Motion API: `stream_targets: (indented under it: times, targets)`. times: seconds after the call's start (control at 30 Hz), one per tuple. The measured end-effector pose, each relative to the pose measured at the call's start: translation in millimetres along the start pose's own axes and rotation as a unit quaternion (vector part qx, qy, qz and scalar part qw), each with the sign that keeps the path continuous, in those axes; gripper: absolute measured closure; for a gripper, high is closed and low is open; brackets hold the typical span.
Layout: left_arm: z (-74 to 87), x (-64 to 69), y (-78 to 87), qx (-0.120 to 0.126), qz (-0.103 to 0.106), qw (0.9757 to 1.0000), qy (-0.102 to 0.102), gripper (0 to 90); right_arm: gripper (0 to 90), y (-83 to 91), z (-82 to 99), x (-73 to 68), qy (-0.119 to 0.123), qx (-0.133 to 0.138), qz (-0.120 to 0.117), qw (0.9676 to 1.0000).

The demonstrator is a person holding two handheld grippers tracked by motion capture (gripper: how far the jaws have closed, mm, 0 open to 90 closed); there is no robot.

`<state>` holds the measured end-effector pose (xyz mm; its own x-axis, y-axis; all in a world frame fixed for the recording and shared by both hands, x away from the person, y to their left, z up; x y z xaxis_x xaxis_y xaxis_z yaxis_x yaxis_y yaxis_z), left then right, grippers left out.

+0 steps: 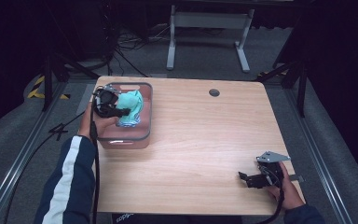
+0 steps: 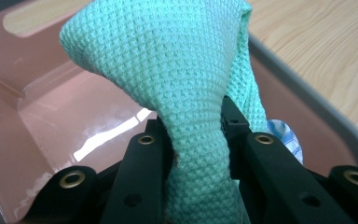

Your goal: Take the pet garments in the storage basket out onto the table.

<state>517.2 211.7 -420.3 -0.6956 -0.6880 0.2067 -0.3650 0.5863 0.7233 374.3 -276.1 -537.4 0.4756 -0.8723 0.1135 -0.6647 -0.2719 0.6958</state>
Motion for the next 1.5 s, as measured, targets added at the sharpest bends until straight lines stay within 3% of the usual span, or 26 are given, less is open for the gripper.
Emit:
stream_targets:
  times: [0.33, 0.7, 1.07, 1.5]
  targets:
    - [-2.2, 11.4, 19.0, 0.049, -0.003, 0.9987, -0.012, 75.6, 0.0, 0.0, 0.0, 0.0, 0.000, 0.000, 0.000, 1.0000]
    - [-16.9, 34.9, 36.0, 0.081, 0.003, 0.9959, -0.041, 75.5, 0.1, 0.0, 0.0, 0.0, 0.000, 0.000, 0.000, 1.0000]
    - [-32.8, 63.0, 42.4, 0.086, 0.020, 0.9935, -0.071, 75.5, 0.0, 0.0, 0.0, 0.0, 0.000, 0.000, 0.000, 1.0000]
    - [-49.0, 97.7, 30.2, 0.079, 0.048, 0.9901, -0.106, 75.6, 0.0, 0.0, 0.0, 0.0, 0.000, 0.000, 0.000, 1.0000]
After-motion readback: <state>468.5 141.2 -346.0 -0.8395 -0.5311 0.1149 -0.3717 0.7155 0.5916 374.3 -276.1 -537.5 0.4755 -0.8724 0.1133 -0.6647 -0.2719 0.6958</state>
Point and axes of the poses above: each handheld gripper's, and its own axes: y roughly backward along the jaws, z roughly out of its underside, x roughly to its right, the point moved 7 cm from there along -y, roughly forward along the jaws, and after that the axes turned 10 degrees about z, right-handed, at the moved point
